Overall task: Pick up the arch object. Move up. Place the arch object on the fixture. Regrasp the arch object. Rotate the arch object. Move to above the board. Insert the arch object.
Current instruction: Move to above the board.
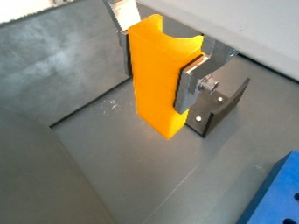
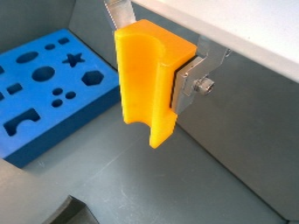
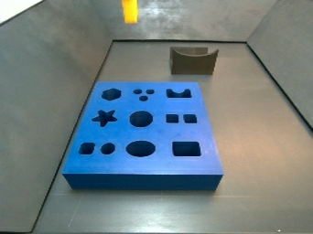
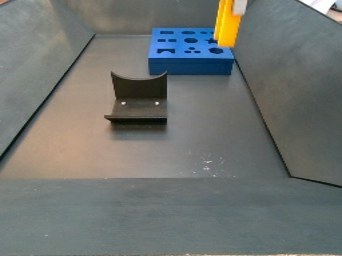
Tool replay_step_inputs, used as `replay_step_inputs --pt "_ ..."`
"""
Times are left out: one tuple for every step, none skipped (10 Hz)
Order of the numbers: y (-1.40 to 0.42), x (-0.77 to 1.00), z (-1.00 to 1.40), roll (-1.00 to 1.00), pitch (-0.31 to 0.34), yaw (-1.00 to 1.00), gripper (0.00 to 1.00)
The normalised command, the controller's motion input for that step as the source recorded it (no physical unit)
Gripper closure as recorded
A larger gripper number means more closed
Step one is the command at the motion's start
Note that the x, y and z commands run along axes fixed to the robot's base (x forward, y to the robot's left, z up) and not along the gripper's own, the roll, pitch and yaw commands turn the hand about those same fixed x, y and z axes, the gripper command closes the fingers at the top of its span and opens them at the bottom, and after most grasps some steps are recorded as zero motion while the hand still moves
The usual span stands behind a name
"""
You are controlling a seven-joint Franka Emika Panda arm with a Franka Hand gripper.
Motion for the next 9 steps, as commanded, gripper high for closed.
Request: replay_step_inputs --pt "-0.01 0.02 0.82 -0.07 0.097 -0.01 1.00" --pt "-0.01 0.02 0.73 -0.07 0.098 -0.01 1.00" --pt "-0.01 0.02 0.52 -0.06 0.099 -0.01 1.00" --pt "-0.01 0.02 0.40 -0.06 0.098 -0.01 1.00" --pt "-0.01 0.02 0.28 -0.06 0.096 -0.01 1.00" --pt "-1.00 0.32 0.30 -0.01 0.053 1.00 1.00" --pt "-1.00 0.33 0.28 -0.01 0.055 1.00 1.00" --pt "-1.00 0.34 0.28 0.00 0.064 1.00 1.00" --pt "-1.00 0.35 0.28 -0.01 0.069 1.00 1.00"
